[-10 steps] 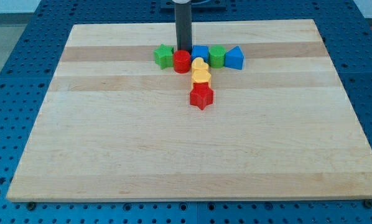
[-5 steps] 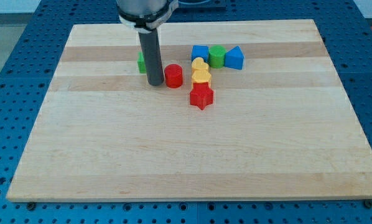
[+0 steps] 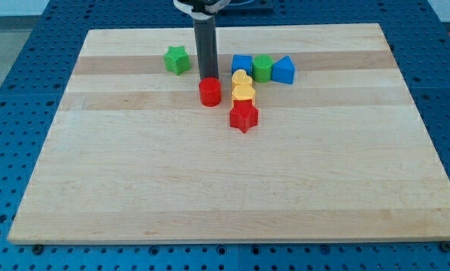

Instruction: Push the red circle slightly down

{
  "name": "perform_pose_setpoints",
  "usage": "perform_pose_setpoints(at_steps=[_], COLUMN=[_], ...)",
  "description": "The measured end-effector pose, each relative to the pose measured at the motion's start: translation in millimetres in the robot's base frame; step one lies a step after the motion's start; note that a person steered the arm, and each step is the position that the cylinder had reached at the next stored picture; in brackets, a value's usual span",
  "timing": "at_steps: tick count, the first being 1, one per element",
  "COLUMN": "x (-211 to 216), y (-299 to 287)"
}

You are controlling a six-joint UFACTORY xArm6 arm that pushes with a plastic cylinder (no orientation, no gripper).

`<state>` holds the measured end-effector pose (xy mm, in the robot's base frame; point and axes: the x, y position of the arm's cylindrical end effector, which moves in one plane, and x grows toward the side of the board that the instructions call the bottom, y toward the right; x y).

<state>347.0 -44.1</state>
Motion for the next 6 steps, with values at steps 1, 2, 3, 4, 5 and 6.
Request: perform_pose_setpoints(at_steps=[1, 2, 3, 4, 5, 6], x=[27, 58, 79, 80, 79, 79], y=[0, -3, -3, -4, 6, 36])
